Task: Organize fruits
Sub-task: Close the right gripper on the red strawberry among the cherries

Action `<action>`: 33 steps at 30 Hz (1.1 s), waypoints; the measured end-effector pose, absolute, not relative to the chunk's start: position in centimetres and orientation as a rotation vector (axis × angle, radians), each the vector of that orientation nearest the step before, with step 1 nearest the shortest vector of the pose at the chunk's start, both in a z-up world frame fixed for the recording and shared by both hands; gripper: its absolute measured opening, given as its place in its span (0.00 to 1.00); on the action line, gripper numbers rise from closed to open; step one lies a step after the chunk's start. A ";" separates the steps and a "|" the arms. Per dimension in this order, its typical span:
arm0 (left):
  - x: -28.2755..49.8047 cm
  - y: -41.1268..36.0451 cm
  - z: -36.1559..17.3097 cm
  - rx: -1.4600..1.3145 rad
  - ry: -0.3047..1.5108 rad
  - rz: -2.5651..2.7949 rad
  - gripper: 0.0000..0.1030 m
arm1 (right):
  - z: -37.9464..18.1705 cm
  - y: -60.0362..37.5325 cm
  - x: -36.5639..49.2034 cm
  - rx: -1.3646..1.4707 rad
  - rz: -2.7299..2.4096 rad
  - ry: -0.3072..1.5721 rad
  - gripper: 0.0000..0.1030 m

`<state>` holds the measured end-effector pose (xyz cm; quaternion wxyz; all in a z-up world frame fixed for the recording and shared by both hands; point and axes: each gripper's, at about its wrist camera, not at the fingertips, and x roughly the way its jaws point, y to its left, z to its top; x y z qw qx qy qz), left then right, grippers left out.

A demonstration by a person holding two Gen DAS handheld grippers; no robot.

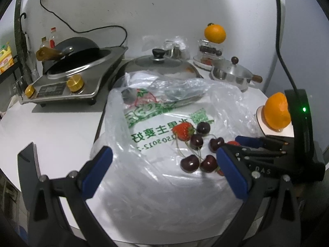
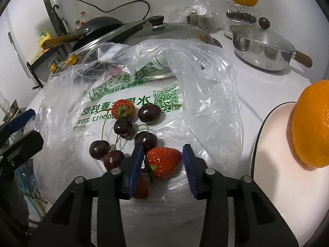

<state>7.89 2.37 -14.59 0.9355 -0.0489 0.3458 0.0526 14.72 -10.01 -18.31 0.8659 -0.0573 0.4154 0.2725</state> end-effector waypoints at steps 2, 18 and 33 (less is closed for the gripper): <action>8.1 2.2 -14.7 -0.095 0.712 0.106 0.99 | -18.3 -10.0 14.8 -0.119 0.576 0.869 0.48; 8.7 1.4 -15.0 -0.066 0.728 0.109 0.99 | -18.4 -10.5 14.8 -0.126 0.630 0.868 0.39; 10.0 0.0 -15.9 0.050 0.736 0.097 0.99 | -16.4 -11.6 13.9 -0.102 0.626 0.803 0.39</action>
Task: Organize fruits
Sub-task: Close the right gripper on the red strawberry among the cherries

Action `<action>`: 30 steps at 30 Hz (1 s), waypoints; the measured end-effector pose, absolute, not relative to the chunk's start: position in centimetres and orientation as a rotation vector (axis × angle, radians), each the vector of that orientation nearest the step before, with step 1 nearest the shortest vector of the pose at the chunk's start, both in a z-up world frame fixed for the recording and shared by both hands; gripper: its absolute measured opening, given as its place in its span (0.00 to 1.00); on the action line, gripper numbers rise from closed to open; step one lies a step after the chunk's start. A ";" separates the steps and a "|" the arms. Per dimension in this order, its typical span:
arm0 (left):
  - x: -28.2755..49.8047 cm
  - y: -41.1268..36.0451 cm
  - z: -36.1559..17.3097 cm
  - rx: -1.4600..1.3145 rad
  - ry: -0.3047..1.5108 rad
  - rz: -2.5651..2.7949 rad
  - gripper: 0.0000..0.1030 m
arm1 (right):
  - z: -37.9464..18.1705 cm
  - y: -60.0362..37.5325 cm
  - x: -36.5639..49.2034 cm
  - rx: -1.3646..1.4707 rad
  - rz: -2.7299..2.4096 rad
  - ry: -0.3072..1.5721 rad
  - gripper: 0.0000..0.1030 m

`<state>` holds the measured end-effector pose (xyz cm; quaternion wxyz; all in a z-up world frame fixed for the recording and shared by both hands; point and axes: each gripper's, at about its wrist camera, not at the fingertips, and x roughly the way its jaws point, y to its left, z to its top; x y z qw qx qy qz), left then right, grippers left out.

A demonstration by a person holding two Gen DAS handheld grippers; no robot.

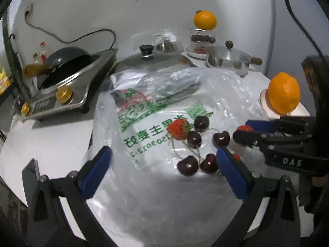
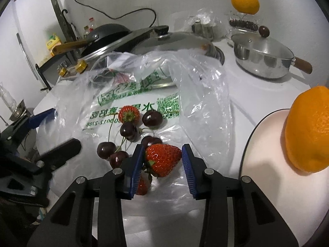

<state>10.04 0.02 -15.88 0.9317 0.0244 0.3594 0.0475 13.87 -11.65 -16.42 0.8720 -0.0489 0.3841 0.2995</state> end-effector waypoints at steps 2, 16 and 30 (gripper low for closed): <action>10.3 -0.3 -15.8 0.064 0.723 0.082 0.98 | -16.2 -11.8 13.9 -0.097 0.628 0.799 0.39; 10.1 -0.8 -12.4 0.073 0.593 0.069 0.87 | -16.1 -12.4 14.5 -0.074 0.634 0.796 0.39; 8.4 -1.2 -10.5 0.028 0.524 0.034 0.88 | -15.2 -12.6 13.9 -0.078 0.640 0.775 0.39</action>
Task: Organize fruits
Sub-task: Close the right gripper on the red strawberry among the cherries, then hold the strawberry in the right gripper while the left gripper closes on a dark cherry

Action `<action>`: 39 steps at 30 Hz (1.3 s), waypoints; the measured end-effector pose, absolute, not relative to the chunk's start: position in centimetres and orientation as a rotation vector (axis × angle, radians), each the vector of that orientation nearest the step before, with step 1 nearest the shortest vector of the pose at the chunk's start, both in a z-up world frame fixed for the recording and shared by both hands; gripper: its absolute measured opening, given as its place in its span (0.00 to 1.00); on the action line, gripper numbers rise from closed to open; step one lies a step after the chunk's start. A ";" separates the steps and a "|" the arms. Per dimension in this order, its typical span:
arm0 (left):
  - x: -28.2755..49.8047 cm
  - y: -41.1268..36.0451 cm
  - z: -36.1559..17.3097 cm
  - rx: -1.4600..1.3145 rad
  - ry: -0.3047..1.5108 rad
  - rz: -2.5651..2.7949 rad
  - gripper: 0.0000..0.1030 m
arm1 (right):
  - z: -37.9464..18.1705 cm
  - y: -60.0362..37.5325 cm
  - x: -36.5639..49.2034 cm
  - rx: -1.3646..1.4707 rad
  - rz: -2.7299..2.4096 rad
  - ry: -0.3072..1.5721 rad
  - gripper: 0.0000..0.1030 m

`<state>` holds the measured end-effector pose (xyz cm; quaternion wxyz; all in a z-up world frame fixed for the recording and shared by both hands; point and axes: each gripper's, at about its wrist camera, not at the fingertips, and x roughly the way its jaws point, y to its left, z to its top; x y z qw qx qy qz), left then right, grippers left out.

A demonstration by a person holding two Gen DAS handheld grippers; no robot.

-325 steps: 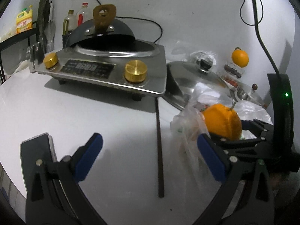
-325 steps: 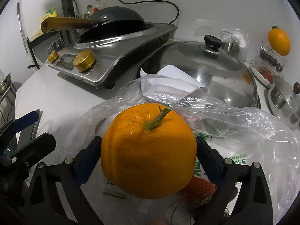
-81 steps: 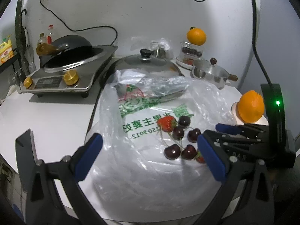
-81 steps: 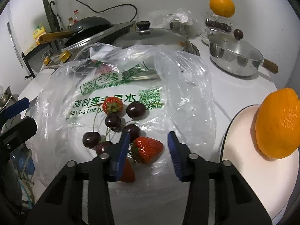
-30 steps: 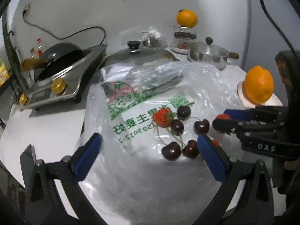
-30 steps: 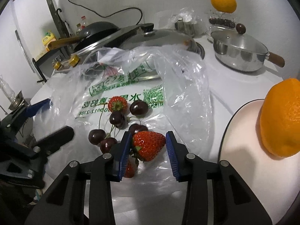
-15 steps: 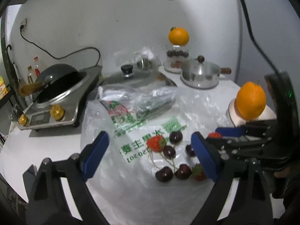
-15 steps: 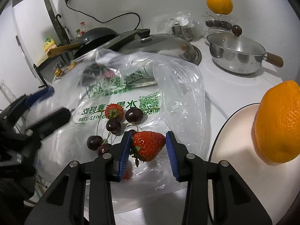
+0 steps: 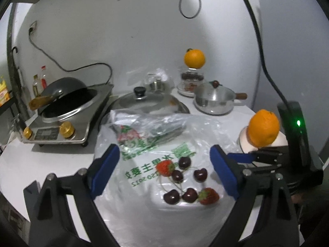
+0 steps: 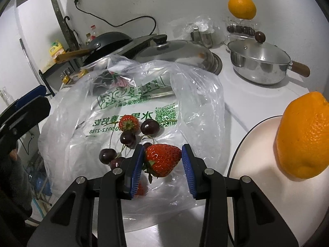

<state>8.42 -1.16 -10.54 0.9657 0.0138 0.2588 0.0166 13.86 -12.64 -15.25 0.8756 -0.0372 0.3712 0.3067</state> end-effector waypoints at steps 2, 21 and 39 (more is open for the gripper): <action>8.9 -1.5 -11.1 0.030 0.539 0.014 0.88 | -15.0 -12.8 13.8 -0.076 0.636 0.770 0.39; 12.6 1.9 -19.4 -0.153 0.835 0.022 0.63 | -16.0 -12.2 14.4 -0.095 0.635 0.815 0.39; 12.5 1.6 -19.9 -0.188 0.875 -0.035 0.45 | -15.8 -12.0 13.7 -0.101 0.622 0.811 0.39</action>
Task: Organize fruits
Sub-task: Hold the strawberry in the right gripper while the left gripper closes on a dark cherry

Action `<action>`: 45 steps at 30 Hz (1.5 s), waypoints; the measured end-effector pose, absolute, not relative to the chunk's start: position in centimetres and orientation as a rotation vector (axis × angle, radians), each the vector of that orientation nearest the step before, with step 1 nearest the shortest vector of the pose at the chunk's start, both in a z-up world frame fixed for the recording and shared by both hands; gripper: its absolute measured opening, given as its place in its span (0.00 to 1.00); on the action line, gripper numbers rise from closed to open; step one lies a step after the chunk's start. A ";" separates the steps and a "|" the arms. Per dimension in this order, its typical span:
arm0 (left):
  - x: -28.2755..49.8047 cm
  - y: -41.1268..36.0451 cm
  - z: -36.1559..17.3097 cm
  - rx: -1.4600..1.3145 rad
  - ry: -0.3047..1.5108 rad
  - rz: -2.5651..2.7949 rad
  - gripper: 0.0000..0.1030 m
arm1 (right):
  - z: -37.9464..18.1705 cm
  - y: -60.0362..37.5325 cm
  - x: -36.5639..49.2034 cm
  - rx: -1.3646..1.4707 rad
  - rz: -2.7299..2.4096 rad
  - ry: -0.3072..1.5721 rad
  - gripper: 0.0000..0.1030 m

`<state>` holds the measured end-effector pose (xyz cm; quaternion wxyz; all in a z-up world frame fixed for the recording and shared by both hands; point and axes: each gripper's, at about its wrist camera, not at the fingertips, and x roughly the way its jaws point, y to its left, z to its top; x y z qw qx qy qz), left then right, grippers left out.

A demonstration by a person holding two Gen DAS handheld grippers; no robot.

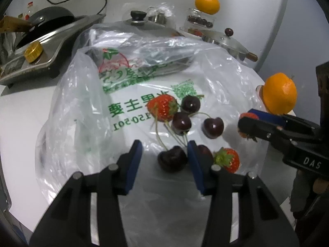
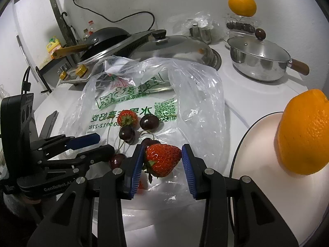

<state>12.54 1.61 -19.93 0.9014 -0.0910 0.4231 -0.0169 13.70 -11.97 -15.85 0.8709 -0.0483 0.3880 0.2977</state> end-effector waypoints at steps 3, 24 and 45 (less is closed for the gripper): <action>12.5 1.8 -20.1 -0.213 0.875 -0.049 0.40 | -15.8 -12.0 13.6 -0.099 0.621 0.808 0.39; 11.3 1.5 -19.9 -0.235 0.888 -0.106 0.29 | -14.9 -11.7 12.8 -0.106 0.621 0.785 0.39; 10.4 0.9 -20.5 -0.173 0.894 -0.127 0.31 | -14.6 -11.8 12.1 -0.114 0.615 0.773 0.39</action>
